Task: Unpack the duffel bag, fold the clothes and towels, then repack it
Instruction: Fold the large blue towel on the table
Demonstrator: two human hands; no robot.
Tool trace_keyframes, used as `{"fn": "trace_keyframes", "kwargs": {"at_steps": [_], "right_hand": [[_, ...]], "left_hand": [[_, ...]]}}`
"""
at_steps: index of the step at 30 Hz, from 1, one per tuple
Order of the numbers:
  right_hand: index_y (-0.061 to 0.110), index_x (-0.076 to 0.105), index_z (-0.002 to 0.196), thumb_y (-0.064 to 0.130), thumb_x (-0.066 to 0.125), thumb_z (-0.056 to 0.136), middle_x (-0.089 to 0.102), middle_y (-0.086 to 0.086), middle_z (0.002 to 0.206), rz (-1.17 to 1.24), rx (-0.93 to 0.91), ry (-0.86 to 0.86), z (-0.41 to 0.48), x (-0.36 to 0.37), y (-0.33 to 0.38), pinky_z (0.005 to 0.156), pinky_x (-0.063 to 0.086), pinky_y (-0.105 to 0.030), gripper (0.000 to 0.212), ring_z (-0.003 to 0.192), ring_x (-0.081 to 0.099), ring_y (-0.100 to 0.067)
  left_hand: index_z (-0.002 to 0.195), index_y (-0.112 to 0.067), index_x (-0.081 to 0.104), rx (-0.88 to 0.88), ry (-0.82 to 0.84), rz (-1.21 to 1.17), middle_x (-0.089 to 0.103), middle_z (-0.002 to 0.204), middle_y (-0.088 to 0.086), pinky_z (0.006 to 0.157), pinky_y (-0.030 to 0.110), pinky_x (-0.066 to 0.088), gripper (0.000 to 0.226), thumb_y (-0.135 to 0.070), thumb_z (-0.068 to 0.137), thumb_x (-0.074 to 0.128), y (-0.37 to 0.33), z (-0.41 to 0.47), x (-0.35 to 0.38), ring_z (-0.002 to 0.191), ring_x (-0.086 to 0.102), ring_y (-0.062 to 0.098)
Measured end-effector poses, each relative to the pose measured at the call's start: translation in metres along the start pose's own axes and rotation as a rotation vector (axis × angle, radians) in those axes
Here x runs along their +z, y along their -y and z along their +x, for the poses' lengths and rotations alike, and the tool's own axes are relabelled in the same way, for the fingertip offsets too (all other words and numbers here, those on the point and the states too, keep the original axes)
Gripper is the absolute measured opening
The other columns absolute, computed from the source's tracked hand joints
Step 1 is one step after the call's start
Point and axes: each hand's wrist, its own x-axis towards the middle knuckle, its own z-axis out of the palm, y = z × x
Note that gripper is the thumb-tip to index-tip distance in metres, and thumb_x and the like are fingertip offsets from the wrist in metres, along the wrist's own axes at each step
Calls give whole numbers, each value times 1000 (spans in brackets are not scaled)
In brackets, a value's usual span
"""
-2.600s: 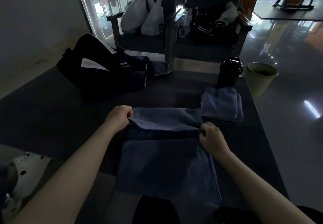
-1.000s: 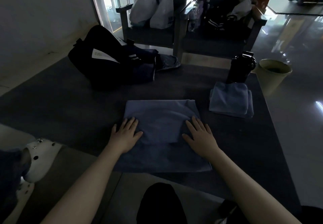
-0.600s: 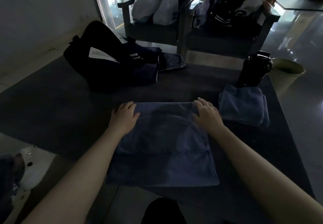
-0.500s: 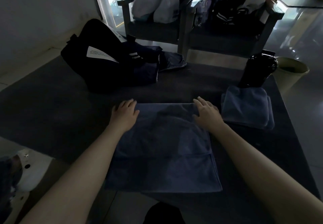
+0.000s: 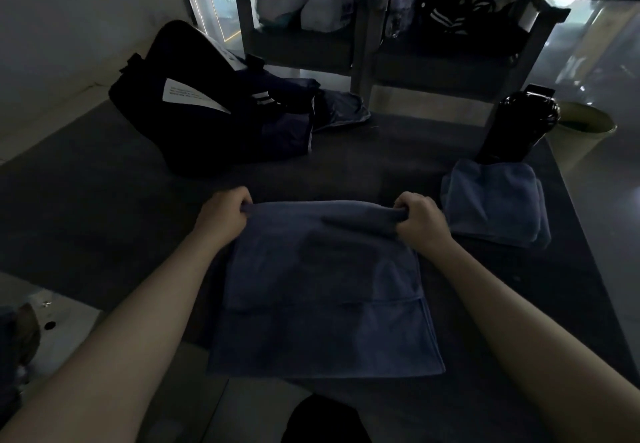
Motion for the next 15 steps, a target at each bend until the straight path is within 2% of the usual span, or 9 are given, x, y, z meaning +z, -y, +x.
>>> {"fn": "trace_keyframes", "kwargs": {"at_steps": [2,6,10,15], "right_hand": [[15,54,83,-2,55,74,58,-4,85,6,-31,-50,-13,-6,3,61,34,-28,19,81,55,-24],[16,57,94,0,55,79,56,1,90,-15,-85,-96,-40,-13,12,55,36,-27,22,76,55,-18],[11,62,84,-3,53,76,57,-3,84,-28,-80,-146,-68,-18,16,51,33,-28,19,70,54,-22],[5,62,75,-7,55,69,61,-6,74,67,-101,-144,-101,-23,12,54,39,-30,15,67,56,-24]], "left_hand": [[85,-22,57,32,-5,-26,61,89,-1,64,33,46,13,-9,87,55,2,-11,-9,79,57,16],[99,-17,69,145,-10,0,53,96,-3,76,33,43,20,-7,85,59,7,-33,-23,95,53,19],[91,-18,69,137,-13,-37,54,95,-5,74,30,42,17,-6,86,58,8,-63,-34,91,54,17],[92,-22,70,100,25,-113,64,88,-6,70,28,45,18,-9,87,59,10,-109,-43,84,59,14]]}}
